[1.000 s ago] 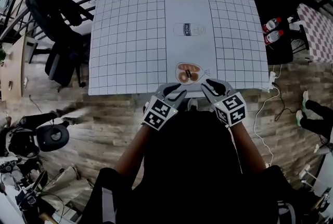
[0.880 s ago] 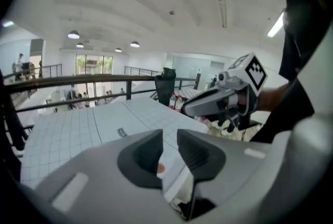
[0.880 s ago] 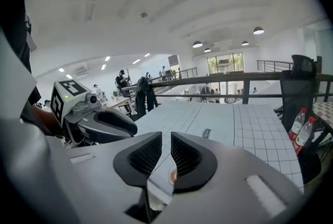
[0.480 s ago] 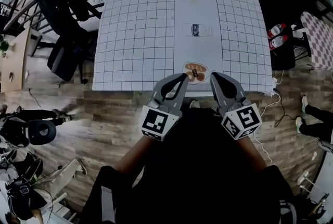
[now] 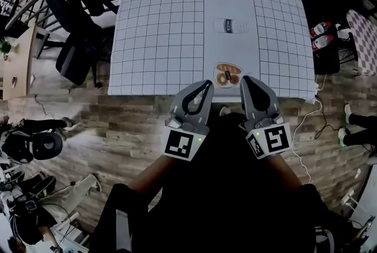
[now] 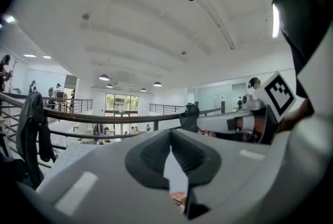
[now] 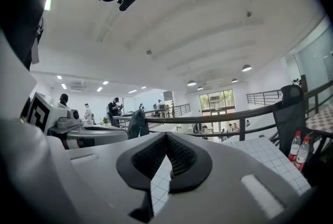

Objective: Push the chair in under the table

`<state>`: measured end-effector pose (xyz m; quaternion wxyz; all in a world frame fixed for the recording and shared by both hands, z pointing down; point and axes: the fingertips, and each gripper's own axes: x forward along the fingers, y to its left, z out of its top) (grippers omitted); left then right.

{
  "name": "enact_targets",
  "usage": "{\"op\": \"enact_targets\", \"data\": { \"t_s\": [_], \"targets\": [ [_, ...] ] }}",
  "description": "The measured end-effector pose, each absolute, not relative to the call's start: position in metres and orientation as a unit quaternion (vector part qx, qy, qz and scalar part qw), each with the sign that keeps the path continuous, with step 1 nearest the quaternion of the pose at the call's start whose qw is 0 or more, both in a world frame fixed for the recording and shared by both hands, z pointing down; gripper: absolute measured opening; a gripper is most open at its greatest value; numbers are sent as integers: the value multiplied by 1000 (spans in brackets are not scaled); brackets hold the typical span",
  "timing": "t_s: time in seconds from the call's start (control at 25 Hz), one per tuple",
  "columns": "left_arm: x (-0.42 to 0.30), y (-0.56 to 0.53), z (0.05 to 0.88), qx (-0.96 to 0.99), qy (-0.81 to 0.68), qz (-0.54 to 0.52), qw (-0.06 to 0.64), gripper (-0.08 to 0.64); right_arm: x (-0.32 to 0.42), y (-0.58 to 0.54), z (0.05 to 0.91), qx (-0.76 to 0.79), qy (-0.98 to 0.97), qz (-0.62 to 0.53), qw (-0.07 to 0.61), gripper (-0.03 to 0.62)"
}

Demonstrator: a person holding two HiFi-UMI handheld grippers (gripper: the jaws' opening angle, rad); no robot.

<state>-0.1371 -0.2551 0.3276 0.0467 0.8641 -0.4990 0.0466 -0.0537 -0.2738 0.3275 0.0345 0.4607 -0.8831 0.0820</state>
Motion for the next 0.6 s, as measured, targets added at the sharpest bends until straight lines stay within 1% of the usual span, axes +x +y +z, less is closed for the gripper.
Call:
{"op": "enact_targets", "data": {
  "t_s": [0.16, 0.36, 0.6],
  "targets": [
    [-129, -231, 332, 871, -487, 55, 19, 11, -54, -250, 333, 470, -881, 55, 24, -2],
    [-138, -242, 324, 879, -473, 52, 20, 11, -70, -265, 324, 477, -877, 50, 31, -2],
    [-149, -238, 328, 872, -486, 50, 22, 11, -78, -256, 327, 487, -871, 33, 44, -2]
  ]
}}
